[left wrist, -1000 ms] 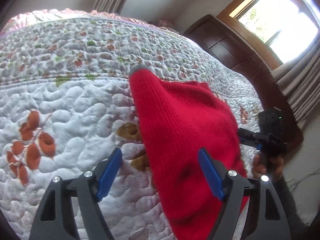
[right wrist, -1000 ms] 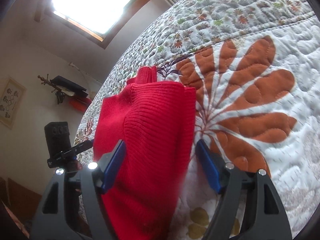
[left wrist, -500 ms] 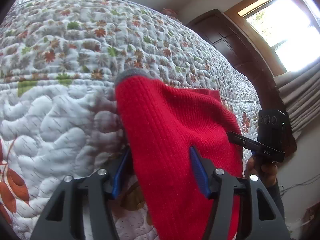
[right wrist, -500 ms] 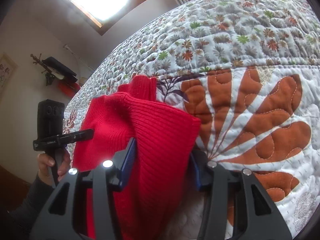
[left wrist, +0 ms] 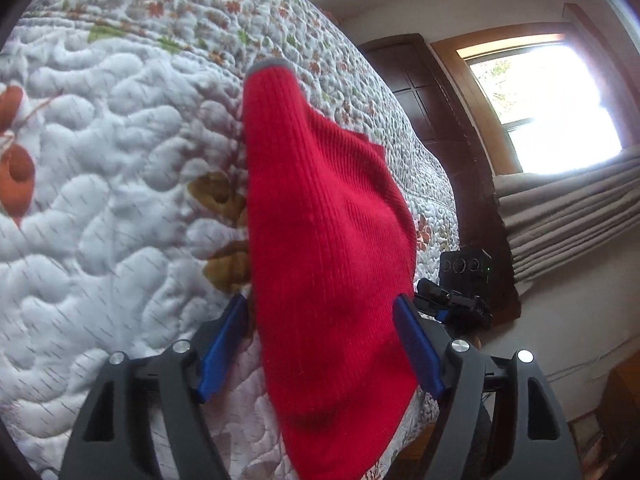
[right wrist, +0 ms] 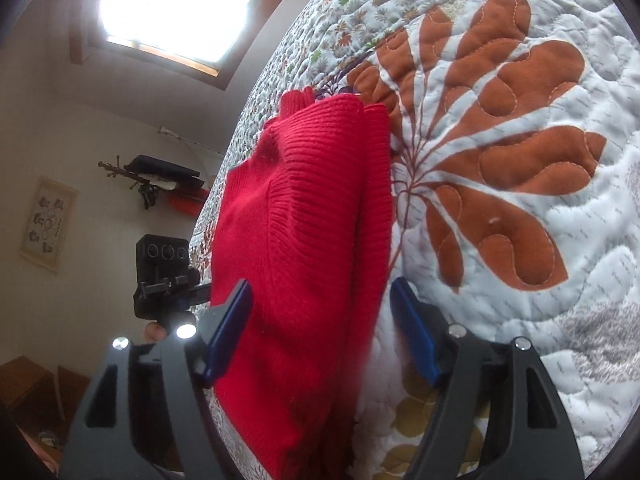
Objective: Fold small clothes
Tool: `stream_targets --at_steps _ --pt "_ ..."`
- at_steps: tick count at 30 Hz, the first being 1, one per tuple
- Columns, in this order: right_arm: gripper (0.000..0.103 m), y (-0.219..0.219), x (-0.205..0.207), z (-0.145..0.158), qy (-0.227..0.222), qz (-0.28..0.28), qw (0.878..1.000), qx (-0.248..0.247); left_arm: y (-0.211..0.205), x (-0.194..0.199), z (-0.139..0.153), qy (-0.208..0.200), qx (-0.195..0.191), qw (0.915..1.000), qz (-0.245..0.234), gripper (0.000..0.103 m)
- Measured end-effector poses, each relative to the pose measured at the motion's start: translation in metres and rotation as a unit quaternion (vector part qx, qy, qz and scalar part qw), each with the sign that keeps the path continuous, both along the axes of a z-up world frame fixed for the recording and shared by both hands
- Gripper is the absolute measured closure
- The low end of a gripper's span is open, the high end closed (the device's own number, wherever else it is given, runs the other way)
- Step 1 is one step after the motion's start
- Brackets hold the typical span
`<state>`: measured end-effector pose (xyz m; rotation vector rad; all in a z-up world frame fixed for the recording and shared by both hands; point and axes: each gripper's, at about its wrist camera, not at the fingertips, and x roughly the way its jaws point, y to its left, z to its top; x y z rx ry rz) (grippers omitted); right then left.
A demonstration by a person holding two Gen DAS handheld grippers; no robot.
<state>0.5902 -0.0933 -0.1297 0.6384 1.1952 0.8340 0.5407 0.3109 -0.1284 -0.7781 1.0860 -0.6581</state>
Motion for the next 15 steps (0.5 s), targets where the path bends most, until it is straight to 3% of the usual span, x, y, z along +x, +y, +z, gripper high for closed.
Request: stream_targets --at_steps 5,6,7,9,12,15 --pt "0.024 0.04 0.002 0.008 -0.021 0.032 0.999 -0.027 -0.021 0.005 0.0 0.0 0.012 0.9999 -0.005 0.025" --pt "0.025 0.045 0.002 0.009 -0.026 0.033 0.999 -0.032 -0.024 0.005 0.0 0.001 0.025 0.9997 -0.002 0.036" --pt "0.029 0.047 0.002 0.009 -0.027 0.03 0.998 -0.039 -0.026 0.005 -0.002 0.006 0.042 0.9991 0.001 0.05" --pt "0.059 0.048 0.004 0.009 -0.024 0.024 0.998 -0.049 -0.022 0.009 -0.008 0.022 0.048 0.9985 0.012 0.06" --pt "0.068 0.05 -0.006 0.015 -0.042 0.015 0.997 -0.064 -0.022 0.009 -0.006 0.029 0.059 0.9977 0.017 0.067" --pt "0.07 0.063 -0.014 0.035 -0.063 0.002 0.994 -0.089 -0.022 0.008 0.004 0.031 0.068 0.997 0.021 0.07"
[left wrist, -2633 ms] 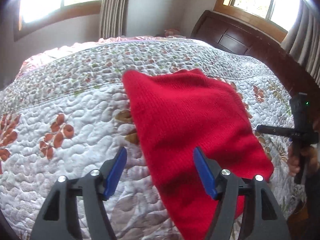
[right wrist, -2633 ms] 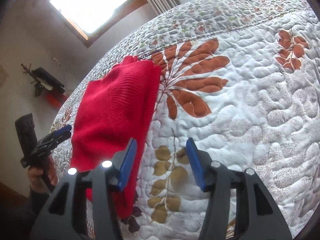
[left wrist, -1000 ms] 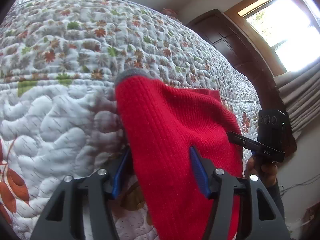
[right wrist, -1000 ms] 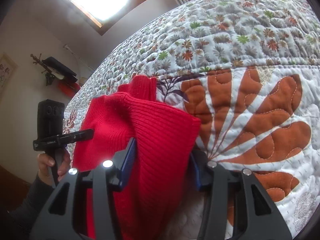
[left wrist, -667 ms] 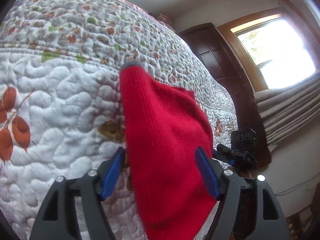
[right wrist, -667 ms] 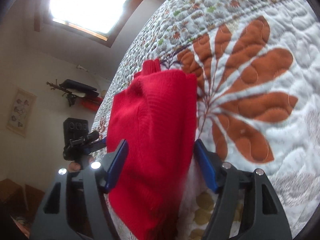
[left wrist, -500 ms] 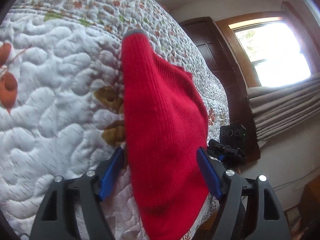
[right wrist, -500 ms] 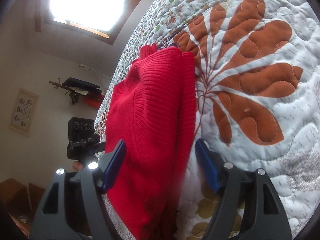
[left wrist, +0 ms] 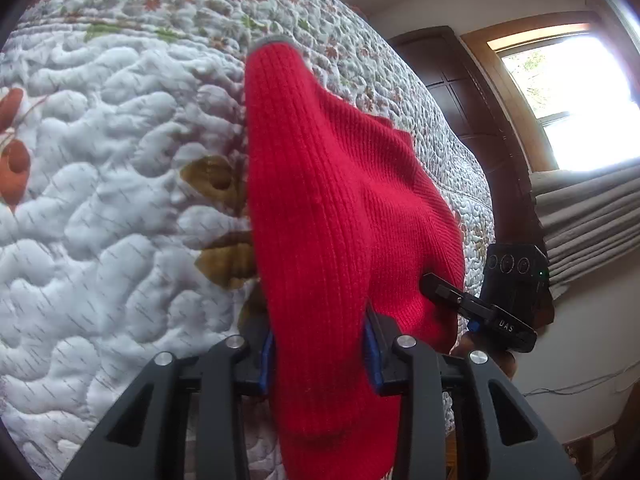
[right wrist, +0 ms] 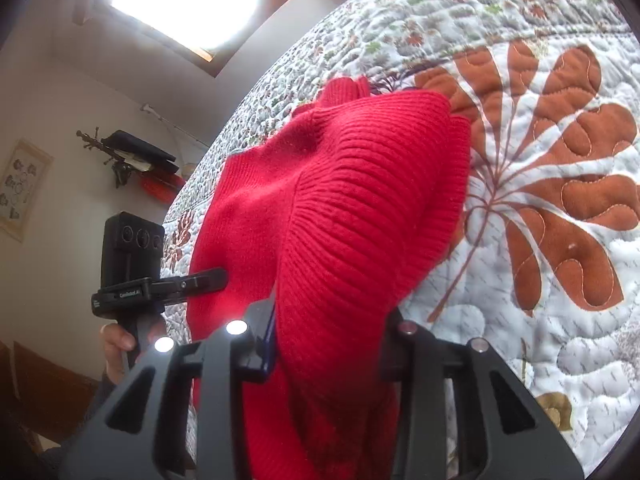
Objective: Fold small clothes
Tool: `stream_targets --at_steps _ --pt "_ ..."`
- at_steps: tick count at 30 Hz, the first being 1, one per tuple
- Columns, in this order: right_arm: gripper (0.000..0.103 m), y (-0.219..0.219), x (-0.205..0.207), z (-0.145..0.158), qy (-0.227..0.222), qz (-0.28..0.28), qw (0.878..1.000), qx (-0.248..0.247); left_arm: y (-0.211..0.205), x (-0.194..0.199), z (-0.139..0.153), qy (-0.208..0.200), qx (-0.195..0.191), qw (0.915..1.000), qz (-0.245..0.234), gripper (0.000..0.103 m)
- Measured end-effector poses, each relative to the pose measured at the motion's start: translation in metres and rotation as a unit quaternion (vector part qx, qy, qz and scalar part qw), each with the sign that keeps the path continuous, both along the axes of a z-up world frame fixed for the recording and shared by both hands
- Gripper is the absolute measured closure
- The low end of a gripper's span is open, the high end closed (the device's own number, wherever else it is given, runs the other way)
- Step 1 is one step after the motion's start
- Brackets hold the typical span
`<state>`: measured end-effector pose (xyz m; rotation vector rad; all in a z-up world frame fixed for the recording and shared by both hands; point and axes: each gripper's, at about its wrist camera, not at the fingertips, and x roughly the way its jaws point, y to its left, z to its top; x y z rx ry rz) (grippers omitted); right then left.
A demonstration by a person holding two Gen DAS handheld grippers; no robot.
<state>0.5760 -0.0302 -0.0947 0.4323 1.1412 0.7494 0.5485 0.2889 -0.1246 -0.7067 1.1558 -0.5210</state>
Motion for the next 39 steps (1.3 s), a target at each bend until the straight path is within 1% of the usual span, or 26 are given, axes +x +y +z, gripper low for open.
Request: stream_targets --at_steps 2,5,7,12,15,17,19,20,22,23,24,25,26,27,28,30,31,33,34,35,36,37,38,39 --pt "0.071 0.004 -0.003 0.01 -0.007 -0.005 1.0 -0.005 0.006 -0.004 0.009 -0.004 -0.001 1.0 0.002 0.071" --pt "0.072 0.027 -0.015 0.031 -0.017 -0.001 1.0 -0.009 0.018 -0.015 0.028 -0.013 0.002 0.9999 0.007 0.071" --pt "0.072 0.045 -0.025 0.044 -0.021 0.006 1.0 -0.002 0.033 -0.026 0.043 -0.018 0.007 0.9997 0.011 0.071" --pt "0.072 0.098 -0.052 0.066 -0.022 0.038 0.999 0.023 0.087 -0.067 0.076 -0.019 0.018 0.999 0.036 0.071" --pt "0.072 0.136 -0.068 0.063 -0.011 0.064 0.997 0.046 0.129 -0.101 0.086 -0.018 0.018 0.9978 0.061 0.071" --pt "0.072 0.163 -0.078 0.049 0.006 0.081 0.995 0.06 0.158 -0.124 0.081 -0.007 0.019 0.9965 0.081 0.071" --pt "0.071 0.192 -0.086 0.028 0.026 0.097 0.993 0.062 0.185 -0.141 0.064 0.011 0.019 0.9947 0.1 0.071" --pt "0.071 0.206 -0.09 0.014 0.039 0.104 0.992 0.057 0.199 -0.149 0.05 0.025 0.02 0.9938 0.106 0.07" --pt "0.064 0.226 -0.094 -0.021 0.075 0.108 0.991 0.041 0.221 -0.16 0.012 0.063 0.023 0.9909 0.116 0.062" --pt "0.06 0.23 -0.095 -0.03 0.08 0.108 0.99 0.04 0.229 -0.167 -0.006 0.081 0.029 0.9892 0.119 0.059" --pt "0.059 0.229 -0.098 -0.031 0.074 0.111 0.99 0.049 0.24 -0.176 -0.013 0.071 0.011 0.99 0.121 0.059" --pt "0.056 0.224 -0.096 -0.029 0.073 0.111 0.989 0.064 0.246 -0.186 -0.009 0.051 -0.006 0.9901 0.13 0.057" --pt "0.049 0.216 -0.091 -0.027 0.077 0.105 0.988 0.081 0.25 -0.199 0.001 0.024 -0.005 0.9895 0.142 0.056" --pt "0.047 0.207 -0.085 -0.025 0.081 0.097 0.987 0.098 0.252 -0.211 0.014 -0.015 -0.001 0.9889 0.148 0.054" --pt "0.047 0.202 -0.076 -0.025 0.087 0.088 0.986 0.11 0.25 -0.223 0.028 -0.058 -0.001 0.9873 0.148 0.053" --pt "0.047 0.2 -0.063 -0.027 0.106 0.084 0.982 0.134 0.237 -0.244 0.051 -0.127 -0.012 0.983 0.131 0.053" --pt "0.047 0.204 -0.056 -0.03 0.115 0.088 0.98 0.139 0.228 -0.251 0.057 -0.15 -0.021 0.9813 0.118 0.053" --pt "0.047 0.211 -0.048 -0.032 0.118 0.09 0.979 0.138 0.207 -0.257 0.059 -0.169 -0.041 0.9807 0.09 0.053" --pt "0.047 0.214 -0.045 -0.03 0.115 0.091 0.98 0.134 0.196 -0.257 0.055 -0.172 -0.057 0.9807 0.075 0.053" --pt "0.055 0.215 -0.044 -0.026 0.102 0.091 0.983 0.127 0.182 -0.251 0.049 -0.164 -0.071 0.9822 0.06 0.053" --pt "0.071 0.215 -0.045 -0.015 0.07 0.093 0.987 0.111 0.174 -0.248 0.039 -0.149 -0.078 0.9842 0.053 0.053" --pt "0.072 0.217 -0.052 0.0 0.018 0.102 0.99 0.094 0.169 -0.245 0.027 -0.132 -0.075 0.987 0.05 0.053" --pt "0.073 0.222 -0.061 0.011 -0.035 0.111 0.991 0.072 0.164 -0.246 0.018 -0.12 -0.072 0.9889 0.051 0.053" --pt "0.074 0.226 -0.068 0.015 -0.07 0.119 0.989 0.052 0.164 -0.244 0.006 -0.104 -0.075 0.9901 0.058 0.053"
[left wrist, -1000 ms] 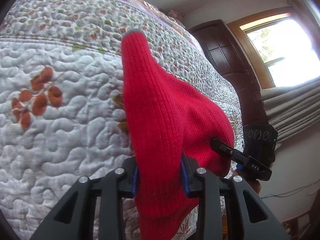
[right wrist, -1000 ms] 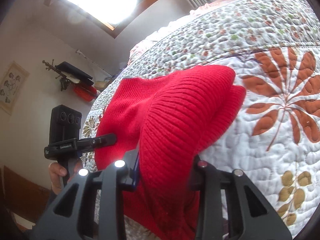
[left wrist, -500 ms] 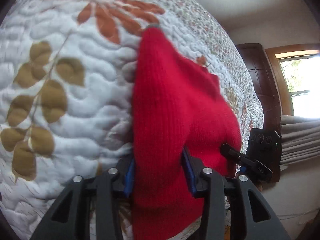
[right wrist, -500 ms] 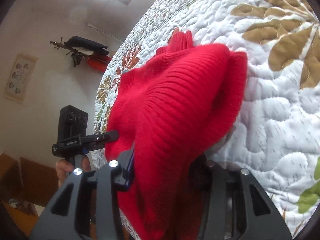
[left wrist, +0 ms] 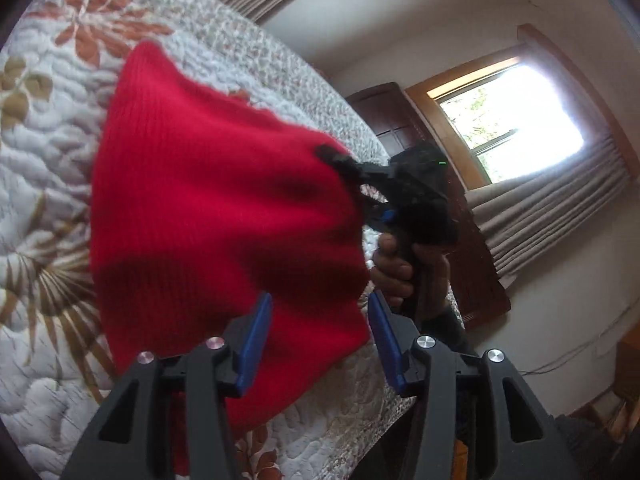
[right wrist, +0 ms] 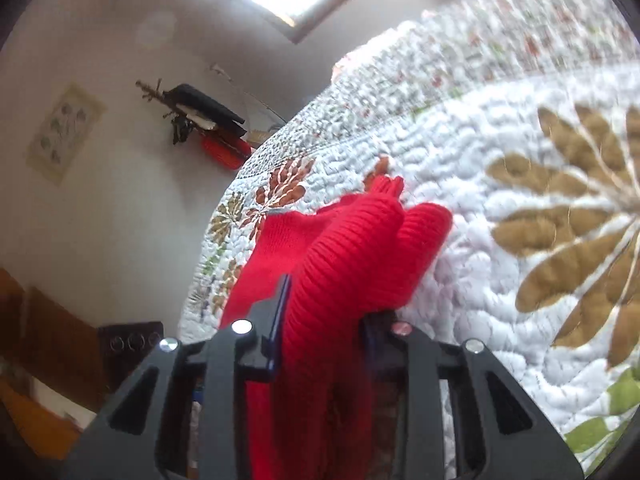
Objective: Fold small clothes
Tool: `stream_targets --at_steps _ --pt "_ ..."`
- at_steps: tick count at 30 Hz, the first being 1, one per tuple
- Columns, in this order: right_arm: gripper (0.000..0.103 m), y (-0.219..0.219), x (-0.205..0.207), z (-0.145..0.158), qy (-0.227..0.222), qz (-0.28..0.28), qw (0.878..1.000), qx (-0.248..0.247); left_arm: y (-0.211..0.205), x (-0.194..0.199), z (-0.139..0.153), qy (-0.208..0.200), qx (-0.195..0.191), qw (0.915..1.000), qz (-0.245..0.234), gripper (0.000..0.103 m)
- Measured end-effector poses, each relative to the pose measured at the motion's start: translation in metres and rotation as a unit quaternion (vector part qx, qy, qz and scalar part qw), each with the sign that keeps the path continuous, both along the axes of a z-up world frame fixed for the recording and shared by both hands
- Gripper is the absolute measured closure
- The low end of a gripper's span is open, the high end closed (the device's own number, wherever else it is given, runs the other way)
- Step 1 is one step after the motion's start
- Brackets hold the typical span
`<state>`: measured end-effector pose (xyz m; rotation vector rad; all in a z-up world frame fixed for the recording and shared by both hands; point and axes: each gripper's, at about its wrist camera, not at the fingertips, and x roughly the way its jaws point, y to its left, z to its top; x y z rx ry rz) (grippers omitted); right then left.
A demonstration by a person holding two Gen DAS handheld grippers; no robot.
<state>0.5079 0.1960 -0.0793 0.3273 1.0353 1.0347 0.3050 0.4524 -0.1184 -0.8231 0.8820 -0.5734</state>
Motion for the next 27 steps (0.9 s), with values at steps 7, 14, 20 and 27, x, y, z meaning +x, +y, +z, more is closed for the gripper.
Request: stream_targets --at_steps 7,14,20,27 --pt "0.065 -0.022 0.012 -0.022 0.048 -0.026 0.998 -0.027 0.002 0.002 -0.007 0.006 -0.019 0.9998 0.002 0.051" --pt "0.064 -0.067 0.006 0.017 0.01 -0.104 0.995 0.004 0.03 0.014 0.03 -0.037 -0.011 0.9988 0.029 0.04" --pt "0.07 -0.028 0.014 -0.02 0.079 -0.043 0.996 0.013 0.026 0.046 0.003 0.013 0.025 0.9992 0.029 0.041" --pt "0.058 -0.05 -0.033 0.02 0.026 -0.031 0.998 0.045 0.021 0.023 0.031 -0.021 0.021 0.9993 0.022 0.041"
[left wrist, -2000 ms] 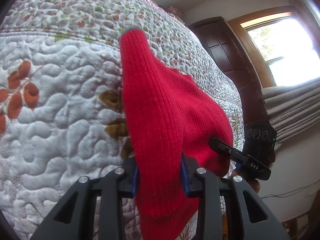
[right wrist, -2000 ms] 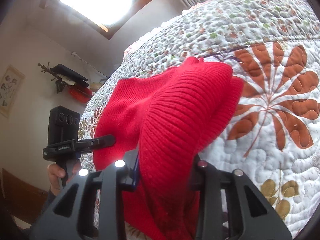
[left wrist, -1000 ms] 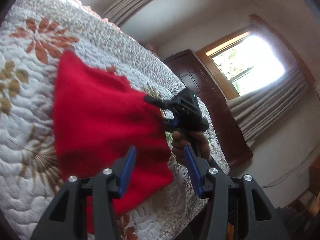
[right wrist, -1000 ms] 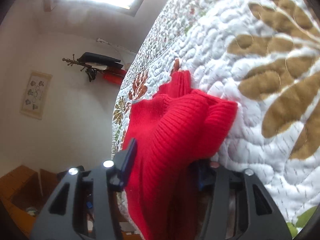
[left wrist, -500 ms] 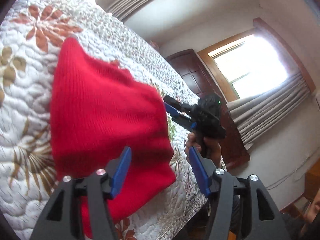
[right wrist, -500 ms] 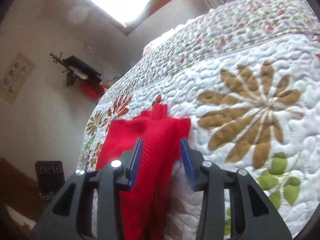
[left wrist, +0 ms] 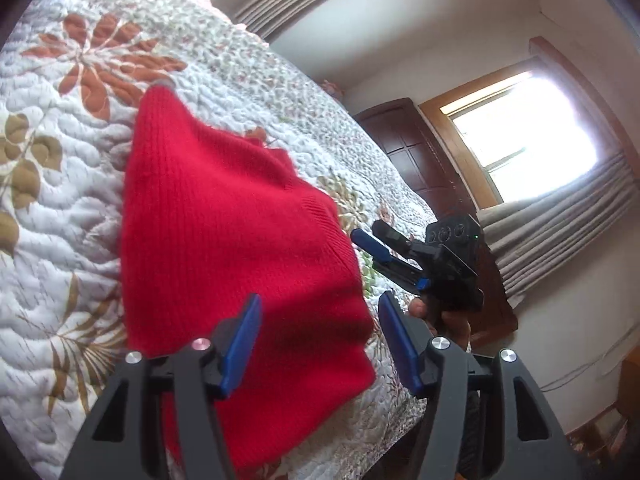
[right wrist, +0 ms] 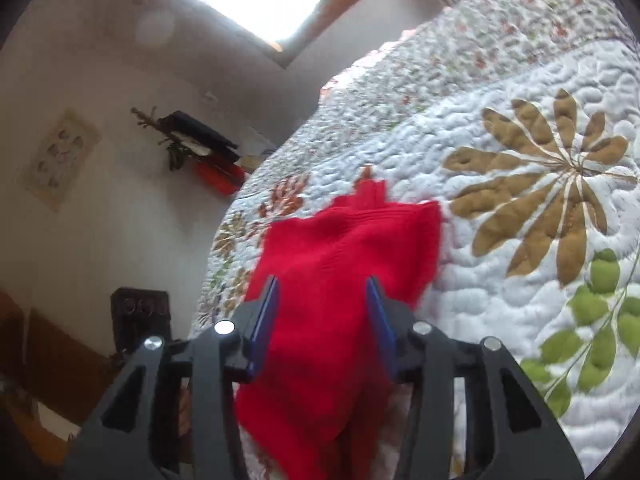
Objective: Fold small clothes
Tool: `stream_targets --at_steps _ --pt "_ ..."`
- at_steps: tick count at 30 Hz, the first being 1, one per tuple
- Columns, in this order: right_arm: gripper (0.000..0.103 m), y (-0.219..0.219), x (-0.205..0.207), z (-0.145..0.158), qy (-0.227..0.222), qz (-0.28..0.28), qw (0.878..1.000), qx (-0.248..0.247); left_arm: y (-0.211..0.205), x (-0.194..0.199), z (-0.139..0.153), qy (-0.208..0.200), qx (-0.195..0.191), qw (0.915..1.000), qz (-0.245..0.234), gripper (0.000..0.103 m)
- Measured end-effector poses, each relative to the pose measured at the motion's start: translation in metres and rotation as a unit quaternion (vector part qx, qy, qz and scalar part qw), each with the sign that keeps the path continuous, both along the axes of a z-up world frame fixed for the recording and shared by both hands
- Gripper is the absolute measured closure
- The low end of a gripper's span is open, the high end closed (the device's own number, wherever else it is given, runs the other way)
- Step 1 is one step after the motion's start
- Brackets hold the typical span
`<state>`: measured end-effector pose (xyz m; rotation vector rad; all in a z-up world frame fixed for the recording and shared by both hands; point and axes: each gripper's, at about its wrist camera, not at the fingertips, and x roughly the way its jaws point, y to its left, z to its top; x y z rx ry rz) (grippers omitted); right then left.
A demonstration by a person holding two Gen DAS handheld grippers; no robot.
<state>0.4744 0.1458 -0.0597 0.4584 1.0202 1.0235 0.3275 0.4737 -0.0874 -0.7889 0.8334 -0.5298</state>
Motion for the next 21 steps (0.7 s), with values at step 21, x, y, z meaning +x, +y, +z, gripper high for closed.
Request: stream_targets --at_steps 21 --pt "0.083 0.015 -0.095 -0.062 0.027 0.004 0.997 -0.073 -0.04 -0.054 -0.052 0.047 0.078 0.9953 0.035 0.025"
